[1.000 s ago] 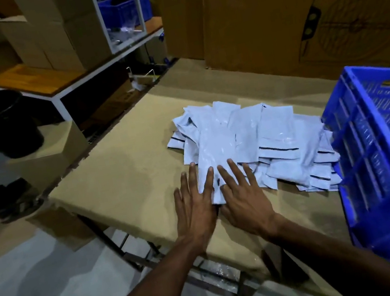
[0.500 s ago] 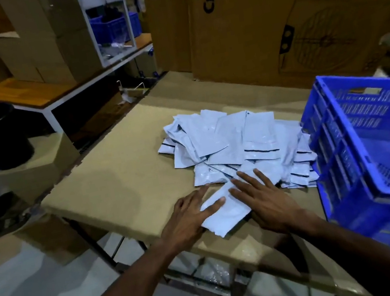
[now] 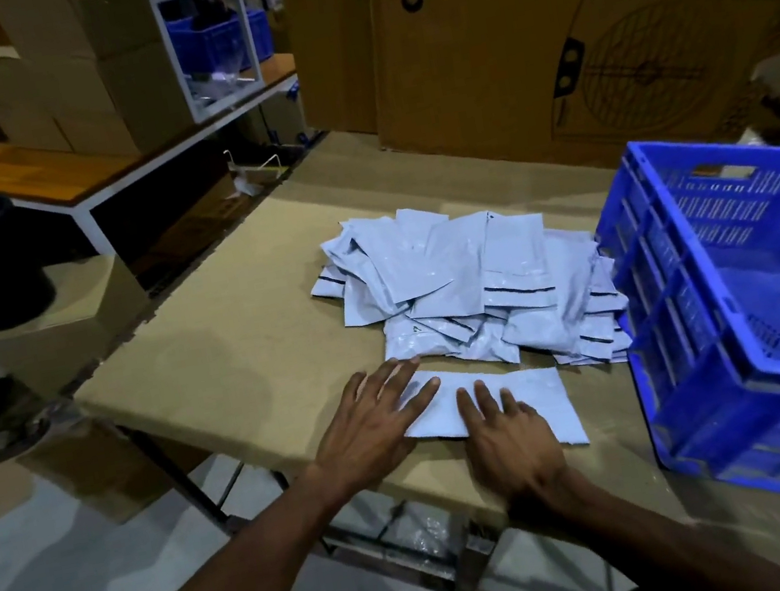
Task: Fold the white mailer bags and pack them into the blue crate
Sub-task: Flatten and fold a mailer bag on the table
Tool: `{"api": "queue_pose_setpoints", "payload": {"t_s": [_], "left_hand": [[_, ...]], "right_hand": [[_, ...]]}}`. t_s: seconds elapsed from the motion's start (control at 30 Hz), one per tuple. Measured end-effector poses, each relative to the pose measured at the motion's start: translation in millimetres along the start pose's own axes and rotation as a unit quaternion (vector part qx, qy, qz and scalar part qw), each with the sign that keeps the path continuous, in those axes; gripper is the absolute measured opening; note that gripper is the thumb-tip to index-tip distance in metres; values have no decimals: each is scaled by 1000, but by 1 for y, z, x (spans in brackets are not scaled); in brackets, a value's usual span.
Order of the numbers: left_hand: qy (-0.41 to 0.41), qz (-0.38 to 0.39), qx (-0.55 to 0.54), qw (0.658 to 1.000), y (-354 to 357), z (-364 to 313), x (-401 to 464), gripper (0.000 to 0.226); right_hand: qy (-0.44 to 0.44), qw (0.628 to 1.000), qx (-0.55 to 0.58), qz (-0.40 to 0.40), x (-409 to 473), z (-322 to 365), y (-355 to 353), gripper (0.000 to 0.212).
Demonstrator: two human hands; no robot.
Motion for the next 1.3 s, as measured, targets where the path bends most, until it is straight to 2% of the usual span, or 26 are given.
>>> {"api": "queue_pose_setpoints", "payload": {"t_s": [0.07, 0.23, 0.37, 0.43, 0.5, 0.63, 0.7, 0.77, 0.93, 1.2, 1.3], "left_hand": [[-15, 14, -4, 1000, 5, 2, -1, 88], [-11, 50, -31, 998, 8, 7, -5, 94], [-1, 74, -56, 996, 13, 14, -8, 62], [-6, 84, -45, 995, 13, 15, -12, 65], [-23, 45, -39, 998, 5, 11, -10, 68], [-53, -21, -85, 995, -12, -19, 22, 46], [-59, 3, -115, 992, -12, -37, 37, 46], [-68, 35, -131, 988, -4, -49, 40, 49], [-124, 39, -95, 987, 12, -53, 24, 52], [-147, 29, -69, 986, 21, -52, 25, 52], [-159, 33, -56, 985, 22, -51, 24, 53]], "right_hand": [[-13, 1000, 10, -3, 2, 1, -3, 68], [-111, 992, 50, -16, 3, -23, 0, 70], [-115, 988, 101, 12, -5, -30, 7, 82], [-109, 987, 121, 16, -9, -25, 5, 88], [-85, 983, 163, 14, -9, -23, -2, 90], [-35, 982, 177, -55, 2, -16, -12, 101], [-28, 984, 166, -65, 7, -13, -10, 96], [-16, 986, 158, -45, 7, -13, 0, 82], [-17, 983, 136, -120, 5, -13, 14, 60], [6, 977, 147, -156, 6, -15, 10, 64], [32, 978, 151, -141, 3, -17, 11, 64]]}}
Point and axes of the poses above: each hand's wrist, its own x-axis towards the middle knuckle, its own y-axis out of the palm, z = x × y, the point moved 3 cm from there along x, towards the middle knuckle, and after that the axes turned 8 degrees about -y, right-handed, at the moved point
